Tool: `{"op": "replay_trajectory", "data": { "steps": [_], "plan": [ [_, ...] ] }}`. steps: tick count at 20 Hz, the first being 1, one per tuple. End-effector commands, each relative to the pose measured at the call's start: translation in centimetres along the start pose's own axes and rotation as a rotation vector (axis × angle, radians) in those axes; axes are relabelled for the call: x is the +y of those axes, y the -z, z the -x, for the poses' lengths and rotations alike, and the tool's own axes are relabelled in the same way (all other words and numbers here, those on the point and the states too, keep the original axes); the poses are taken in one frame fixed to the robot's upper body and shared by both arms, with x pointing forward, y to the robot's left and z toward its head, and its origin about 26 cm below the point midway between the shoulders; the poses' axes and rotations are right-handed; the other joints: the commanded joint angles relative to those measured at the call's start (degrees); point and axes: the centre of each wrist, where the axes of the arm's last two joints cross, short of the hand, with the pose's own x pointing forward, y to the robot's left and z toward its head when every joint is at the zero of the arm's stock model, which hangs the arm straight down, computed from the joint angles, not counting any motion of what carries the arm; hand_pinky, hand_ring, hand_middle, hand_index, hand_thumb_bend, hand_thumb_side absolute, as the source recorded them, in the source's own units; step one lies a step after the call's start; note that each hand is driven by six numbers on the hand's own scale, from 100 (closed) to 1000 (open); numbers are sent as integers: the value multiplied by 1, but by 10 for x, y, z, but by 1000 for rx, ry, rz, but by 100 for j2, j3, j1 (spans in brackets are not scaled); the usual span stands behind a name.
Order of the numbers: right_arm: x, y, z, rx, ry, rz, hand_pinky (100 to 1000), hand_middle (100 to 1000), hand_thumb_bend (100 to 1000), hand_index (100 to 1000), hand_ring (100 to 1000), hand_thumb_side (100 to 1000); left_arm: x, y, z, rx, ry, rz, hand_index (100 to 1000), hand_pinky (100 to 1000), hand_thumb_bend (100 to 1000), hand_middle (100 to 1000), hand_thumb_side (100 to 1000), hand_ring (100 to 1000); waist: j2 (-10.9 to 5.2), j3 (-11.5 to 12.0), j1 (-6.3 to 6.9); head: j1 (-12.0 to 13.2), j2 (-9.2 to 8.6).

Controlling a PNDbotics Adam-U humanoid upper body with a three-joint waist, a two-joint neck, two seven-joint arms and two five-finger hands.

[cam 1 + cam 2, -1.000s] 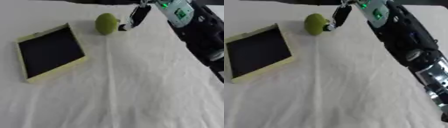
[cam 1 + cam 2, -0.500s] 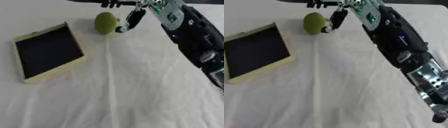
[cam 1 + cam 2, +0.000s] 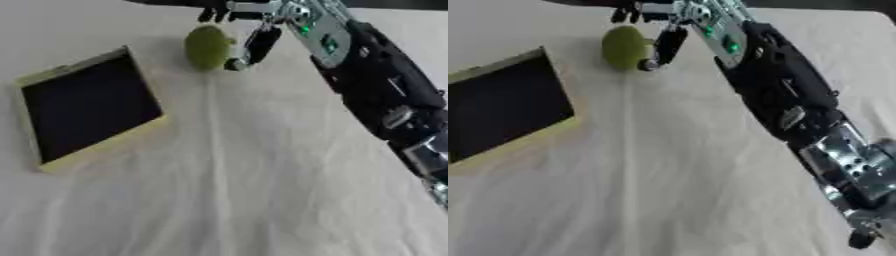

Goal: Pick up objects on the table and place them in the box.

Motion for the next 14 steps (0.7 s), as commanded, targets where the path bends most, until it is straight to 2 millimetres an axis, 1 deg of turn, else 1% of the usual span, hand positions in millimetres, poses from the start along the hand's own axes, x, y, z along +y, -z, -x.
{"op": "replay_trajectory", "data": {
  "steps": [1, 4, 5, 6, 7, 9, 12, 14],
  "plan": [
    [-16, -3, 0, 12, -6, 48, 859, 895, 336, 944, 896, 100, 0, 6, -7, -30, -8, 2, 748, 783, 176, 625, 635, 737, -111, 5, 27, -32, -80],
    [-16, -1, 0, 18, 6, 59, 857, 891, 303, 942, 894, 100, 0, 6, -7, -30, -11, 2, 748, 783, 174, 625, 637, 737, -89, 13, 20, -44, -83],
    [-15, -1, 0, 20, 8, 61, 855, 890, 257, 941, 894, 100, 0, 6, -7, -30, -12, 2, 748, 783, 172, 625, 638, 737, -83, 19, 17, -49, -85],
    [-14, 0, 0, 22, 10, 60, 855, 890, 254, 941, 893, 100, 0, 6, -7, -31, -12, 2, 748, 783, 171, 625, 638, 737, -78, 26, 13, -54, -88],
    [-13, 0, 1, 25, 11, 60, 854, 889, 233, 940, 892, 100, 0, 6, -7, -31, -13, 2, 748, 783, 170, 625, 639, 737, -73, 36, 9, -60, -93],
    [-12, 1, 1, 32, 11, 60, 853, 888, 249, 937, 891, 100, -1, 7, -7, -32, -15, 2, 748, 783, 168, 625, 639, 737, -62, 60, -2, -73, -106],
    [-8, 3, 4, 41, 11, 54, 851, 878, 248, 927, 890, 100, -1, 7, -8, -34, -18, 3, 747, 782, 166, 625, 640, 736, -48, 97, -19, -93, -119],
    [-5, 4, 5, 44, 9, 46, 849, 843, 224, 892, 882, 100, -2, 7, -8, -34, -18, 3, 747, 782, 164, 624, 641, 736, -42, 114, -30, -103, -120]
  ]
}}
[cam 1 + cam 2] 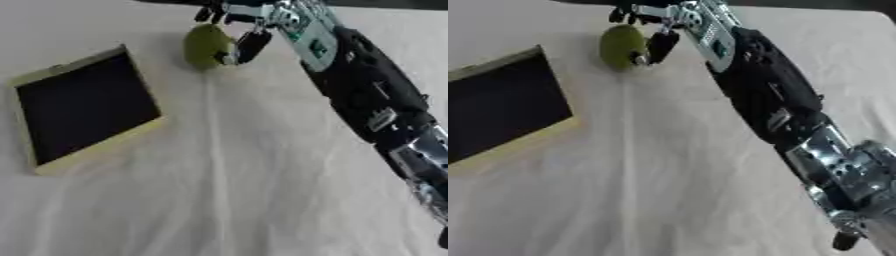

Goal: Pick up objects on the table and place them in the box.

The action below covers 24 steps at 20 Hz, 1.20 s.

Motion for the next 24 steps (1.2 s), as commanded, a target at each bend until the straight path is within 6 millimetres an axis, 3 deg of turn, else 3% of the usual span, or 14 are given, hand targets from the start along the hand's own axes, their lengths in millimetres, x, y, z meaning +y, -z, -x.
{"op": "replay_trajectory", "data": {
  "steps": [1, 7, 10, 13, 15, 17, 24],
  "plan": [
    [-11, -2, 1, 10, -26, 21, 846, 829, 226, 877, 877, 100, 1, 7, -7, -32, -6, 4, 747, 782, 164, 624, 641, 736, -120, 25, 17, -30, -74],
    [-4, 1, 3, 21, -58, 15, 802, 724, 269, 796, 781, 100, 0, 9, -8, -40, -12, 5, 746, 782, 163, 623, 639, 736, -93, 81, -1, -59, -116],
    [-1, 2, 3, 31, -83, 37, 762, 620, 240, 716, 688, 100, 0, 9, -9, -42, -14, 5, 746, 782, 163, 623, 638, 736, -79, 109, -7, -95, -150],
    [1, -2, 6, 41, -121, 96, 739, 561, 277, 663, 638, 100, 0, 10, -9, -45, -15, 5, 746, 782, 162, 623, 638, 736, -71, 118, -12, -108, -167],
    [-1, -7, 9, 51, -162, 156, 703, 461, 339, 549, 575, 100, -1, 10, -9, -44, -16, 5, 746, 782, 160, 622, 640, 735, -66, 119, -18, -121, -181],
    [0, -12, 11, 54, -195, 220, 683, 414, 332, 490, 539, 100, 0, 10, -9, -43, -16, 5, 745, 782, 159, 622, 640, 735, -66, 119, -18, -128, -182],
    [-12, -23, -1, -85, -280, 263, 656, 398, 364, 466, 504, 100, 2, 6, -6, -28, -6, 3, 745, 781, 154, 622, 640, 735, -136, 32, 0, -56, -57]
  ]
}}
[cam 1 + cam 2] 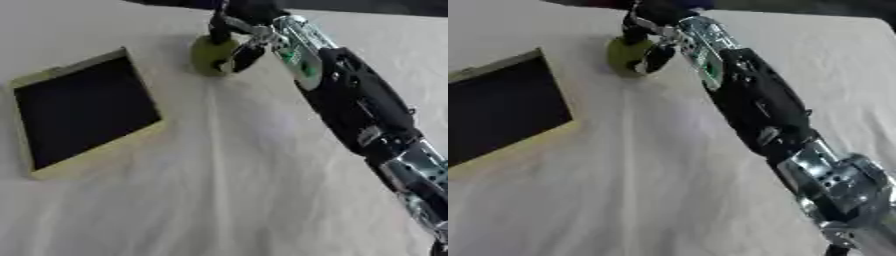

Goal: Pick up objects on the table and place them in the box.

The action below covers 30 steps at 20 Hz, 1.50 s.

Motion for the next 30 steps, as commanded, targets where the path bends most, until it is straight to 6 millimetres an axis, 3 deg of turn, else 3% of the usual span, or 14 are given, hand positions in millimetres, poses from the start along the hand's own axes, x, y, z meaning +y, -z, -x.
{"op": "replay_trajectory", "data": {
  "steps": [1, 8, 16, 21, 30],
  "plan": [
    [-29, -7, -2, -64, -62, 34, 656, 398, 377, 466, 503, 100, 3, 4, -5, -21, 6, 2, 745, 781, 154, 622, 638, 735, -203, -28, 57, 43, 47],
    [-73, -19, -31, -186, -94, 112, 659, 405, 376, 474, 507, 100, 5, 2, -3, -14, 18, 0, 745, 782, 156, 623, 630, 735, -308, -112, 89, 47, 163],
    [-124, -33, -88, -382, -49, 252, 673, 421, 328, 490, 518, 100, 6, 2, -3, -15, 19, -16, 746, 782, 165, 626, 621, 736, -373, -88, 66, -44, 294],
    [-127, -20, -124, -490, -19, 234, 676, 429, 300, 498, 520, 100, 7, 6, -5, -34, 7, -60, 750, 785, 205, 634, 596, 742, -400, 17, 49, -259, 335],
    [-101, 16, -161, -560, 8, 201, 666, 429, 278, 500, 517, 100, 16, 24, -13, -173, 18, -129, 752, 790, 283, 636, 483, 741, -416, 261, 13, -600, 366]
  ]
}}
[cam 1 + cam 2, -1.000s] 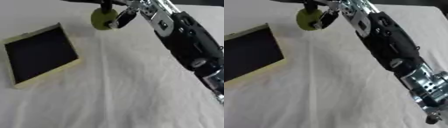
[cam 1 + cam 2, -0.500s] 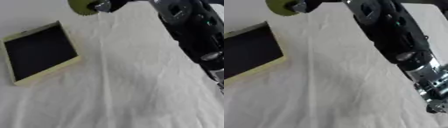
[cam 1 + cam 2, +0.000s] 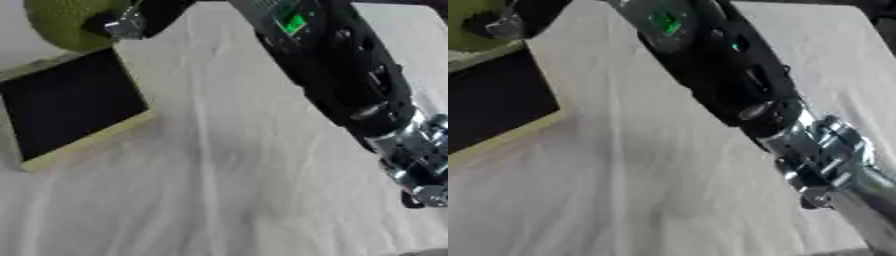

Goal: Pick up objects on the table and place them in the box.

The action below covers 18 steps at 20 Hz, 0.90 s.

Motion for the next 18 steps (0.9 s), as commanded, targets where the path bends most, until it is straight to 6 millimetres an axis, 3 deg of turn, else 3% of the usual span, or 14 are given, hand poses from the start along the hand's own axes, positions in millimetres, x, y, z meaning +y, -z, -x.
{"op": "replay_trajectory", "data": {
  "steps": [1, 11, 18],
  "plan": [
    [2, 13, -4, -12, -28, 2, 665, 430, 278, 500, 517, 100, 6, 15, -9, -94, 11, -6, 752, 791, 283, 636, 480, 741, -184, 49, 43, -97, 21],
    [62, 38, 2, 20, -6, -80, 662, 442, 258, 515, 518, 100, -7, 20, -14, -118, -58, 55, 751, 789, 280, 634, 489, 740, -144, 135, 57, -161, 20],
    [105, 44, 14, 87, -26, -132, 655, 443, 281, 517, 518, 100, -20, 22, -19, -121, -138, 57, 750, 788, 283, 633, 496, 740, -90, 225, 42, -266, -35]
  ]
}}
